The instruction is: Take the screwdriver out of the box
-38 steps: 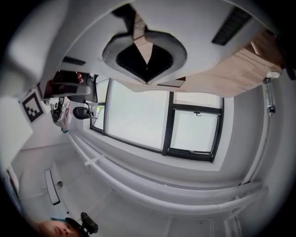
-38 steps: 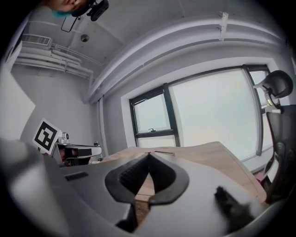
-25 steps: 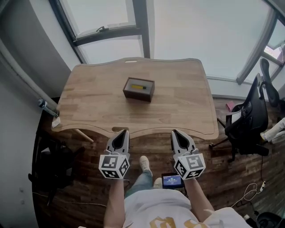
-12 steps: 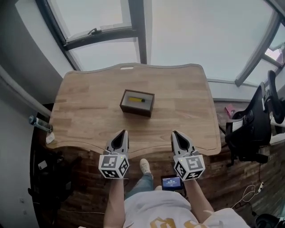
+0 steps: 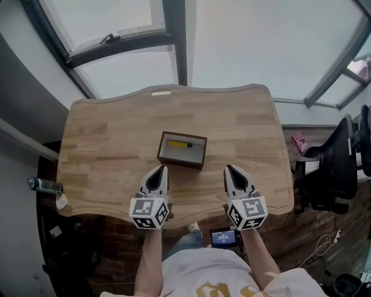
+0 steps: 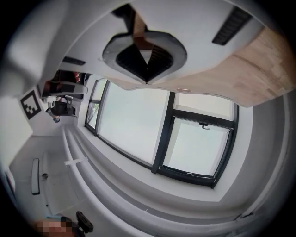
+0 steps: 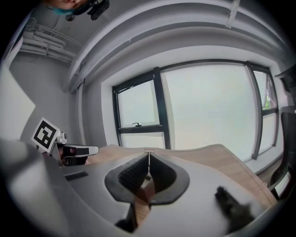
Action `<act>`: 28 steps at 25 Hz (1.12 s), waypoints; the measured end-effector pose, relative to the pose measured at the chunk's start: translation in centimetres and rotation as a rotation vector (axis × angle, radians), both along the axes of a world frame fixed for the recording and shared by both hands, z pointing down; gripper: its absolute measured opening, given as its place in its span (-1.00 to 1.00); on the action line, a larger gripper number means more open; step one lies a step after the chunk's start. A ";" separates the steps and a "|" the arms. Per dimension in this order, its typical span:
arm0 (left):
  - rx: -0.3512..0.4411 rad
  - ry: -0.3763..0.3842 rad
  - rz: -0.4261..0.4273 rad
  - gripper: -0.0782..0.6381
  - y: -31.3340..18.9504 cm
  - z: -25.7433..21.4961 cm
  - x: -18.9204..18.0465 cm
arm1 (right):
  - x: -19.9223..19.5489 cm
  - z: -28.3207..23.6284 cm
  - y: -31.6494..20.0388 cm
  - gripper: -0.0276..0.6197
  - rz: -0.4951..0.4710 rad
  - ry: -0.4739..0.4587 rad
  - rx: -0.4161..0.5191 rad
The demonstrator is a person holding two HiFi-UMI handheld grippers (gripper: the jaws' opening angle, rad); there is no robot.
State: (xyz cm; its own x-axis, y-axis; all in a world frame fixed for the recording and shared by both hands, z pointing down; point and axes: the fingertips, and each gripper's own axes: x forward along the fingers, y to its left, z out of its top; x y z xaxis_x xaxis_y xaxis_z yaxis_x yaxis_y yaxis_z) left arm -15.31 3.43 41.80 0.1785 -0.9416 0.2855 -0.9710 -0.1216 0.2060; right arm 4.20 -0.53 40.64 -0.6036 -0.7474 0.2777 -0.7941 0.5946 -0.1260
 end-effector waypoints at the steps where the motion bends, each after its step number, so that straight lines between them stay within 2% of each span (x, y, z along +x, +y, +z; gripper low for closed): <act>1: -0.004 -0.001 0.008 -0.75 -0.7 0.2 -0.4 | -0.4 0.2 -0.5 -0.82 0.005 0.005 -0.003; 9: -0.034 -0.034 0.077 -0.74 -5.4 1.1 -1.5 | -2.3 0.3 -3.3 -0.82 0.036 0.018 -0.003; 16: -0.022 -0.131 0.143 -0.74 -7.5 0.3 -0.3 | -1.9 -1.3 -4.5 -0.82 0.068 -0.005 0.033; 24: -0.022 -0.150 0.140 -0.74 -8.8 0.3 0.0 | -1.1 -0.4 -5.5 -0.82 0.080 -0.015 0.011; 28: -0.044 -0.121 0.136 -0.74 -9.0 0.4 -0.5 | -1.6 -0.3 -6.2 -0.82 0.068 -0.030 0.006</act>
State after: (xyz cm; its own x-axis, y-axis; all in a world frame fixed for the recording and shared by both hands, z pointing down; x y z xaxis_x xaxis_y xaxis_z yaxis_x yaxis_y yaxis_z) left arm -15.78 -5.56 42.20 0.2651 -0.8975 0.3524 -0.9642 -0.2467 0.0970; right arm 2.62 -6.77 40.37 -0.5592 -0.7886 0.2558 -0.8287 0.5399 -0.1471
